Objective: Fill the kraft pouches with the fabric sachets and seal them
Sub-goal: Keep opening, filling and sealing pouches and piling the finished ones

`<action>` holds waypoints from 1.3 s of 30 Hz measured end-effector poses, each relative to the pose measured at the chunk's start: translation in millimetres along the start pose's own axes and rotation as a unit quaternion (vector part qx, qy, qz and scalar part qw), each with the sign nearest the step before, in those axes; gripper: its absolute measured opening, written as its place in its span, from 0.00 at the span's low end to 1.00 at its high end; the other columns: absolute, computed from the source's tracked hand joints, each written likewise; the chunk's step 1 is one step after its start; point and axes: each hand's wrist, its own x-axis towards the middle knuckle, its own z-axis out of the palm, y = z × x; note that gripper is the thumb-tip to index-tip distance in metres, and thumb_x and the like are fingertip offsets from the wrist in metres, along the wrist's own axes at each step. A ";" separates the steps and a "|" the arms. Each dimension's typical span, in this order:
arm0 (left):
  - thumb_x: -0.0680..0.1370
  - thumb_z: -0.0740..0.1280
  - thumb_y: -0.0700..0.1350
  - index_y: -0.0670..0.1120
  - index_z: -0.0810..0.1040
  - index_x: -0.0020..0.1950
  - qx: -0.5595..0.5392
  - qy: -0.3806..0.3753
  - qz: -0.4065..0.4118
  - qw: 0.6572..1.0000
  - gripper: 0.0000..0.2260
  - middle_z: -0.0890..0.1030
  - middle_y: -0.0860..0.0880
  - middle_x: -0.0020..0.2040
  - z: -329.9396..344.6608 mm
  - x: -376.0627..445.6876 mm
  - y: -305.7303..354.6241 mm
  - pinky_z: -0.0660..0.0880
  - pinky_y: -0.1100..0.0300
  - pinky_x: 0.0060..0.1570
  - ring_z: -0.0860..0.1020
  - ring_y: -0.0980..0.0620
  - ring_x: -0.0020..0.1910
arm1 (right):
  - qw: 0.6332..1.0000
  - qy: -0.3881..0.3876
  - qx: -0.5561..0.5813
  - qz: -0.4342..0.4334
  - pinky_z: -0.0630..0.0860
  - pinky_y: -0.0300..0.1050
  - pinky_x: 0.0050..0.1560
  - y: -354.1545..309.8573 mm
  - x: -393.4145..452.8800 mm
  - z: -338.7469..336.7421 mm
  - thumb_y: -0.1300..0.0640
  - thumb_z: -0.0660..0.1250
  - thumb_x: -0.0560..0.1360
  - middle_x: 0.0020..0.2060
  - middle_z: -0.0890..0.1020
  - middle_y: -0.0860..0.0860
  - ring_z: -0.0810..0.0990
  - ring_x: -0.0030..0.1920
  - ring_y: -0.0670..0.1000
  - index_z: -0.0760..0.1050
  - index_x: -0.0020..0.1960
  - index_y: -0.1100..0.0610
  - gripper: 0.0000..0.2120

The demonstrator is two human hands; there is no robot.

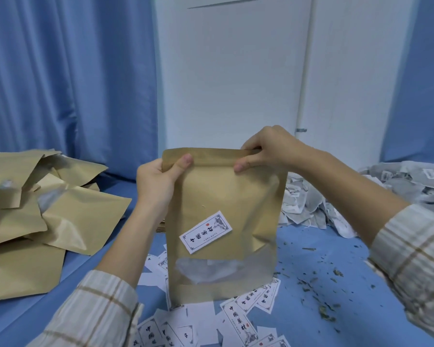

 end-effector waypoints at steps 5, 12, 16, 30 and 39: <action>0.62 0.76 0.54 0.43 0.81 0.37 -0.004 -0.005 -0.027 1.000 0.15 0.82 0.48 0.35 -6.2 3.3 -1.6 0.74 0.54 0.42 0.77 0.50 0.36 | 1.000 0.004 -0.013 0.025 0.52 0.40 0.27 8.5 -6.3 -2.6 0.43 0.75 0.64 0.21 0.58 0.46 0.58 0.26 0.46 0.59 0.25 0.57 0.28; 0.61 0.75 0.55 0.44 0.82 0.38 -0.024 0.006 -0.029 0.999 0.16 0.82 0.46 0.38 -15.2 9.6 -5.5 0.76 0.53 0.44 0.78 0.48 0.38 | 0.995 0.034 0.082 0.054 0.55 0.34 0.24 27.0 -13.4 -2.9 0.44 0.75 0.62 0.23 0.63 0.48 0.60 0.25 0.44 0.74 0.35 0.68 0.26; 0.61 0.77 0.56 0.50 0.84 0.36 -0.019 -0.043 -0.053 0.998 0.12 0.84 0.52 0.37 -22.1 9.5 -14.2 0.78 0.61 0.36 0.81 0.54 0.36 | 0.977 0.084 0.167 0.099 0.60 0.27 0.24 35.5 -19.5 11.6 0.49 0.77 0.63 0.19 0.71 0.43 0.67 0.23 0.40 0.74 0.26 0.53 0.15; 0.70 0.75 0.48 0.46 0.83 0.47 -0.040 -0.020 -0.107 0.993 0.09 0.85 0.49 0.46 -26.4 -4.8 -29.2 0.79 0.58 0.45 0.83 0.51 0.47 | 0.979 0.122 0.021 -0.164 0.70 0.48 0.57 -52.9 -33.7 126.1 0.51 0.72 0.70 0.49 0.78 0.54 0.75 0.51 0.55 0.79 0.53 0.59 0.16; 0.71 0.74 0.50 0.48 0.81 0.48 -0.084 0.102 -0.099 0.986 0.09 0.85 0.55 0.42 -52.0 -11.0 -15.9 0.78 0.65 0.34 0.83 0.58 0.40 | 0.987 0.081 -0.091 -0.107 0.63 0.35 0.44 -63.4 -36.6 144.4 0.40 0.57 0.77 0.39 0.82 0.46 0.74 0.42 0.44 0.80 0.42 0.52 0.20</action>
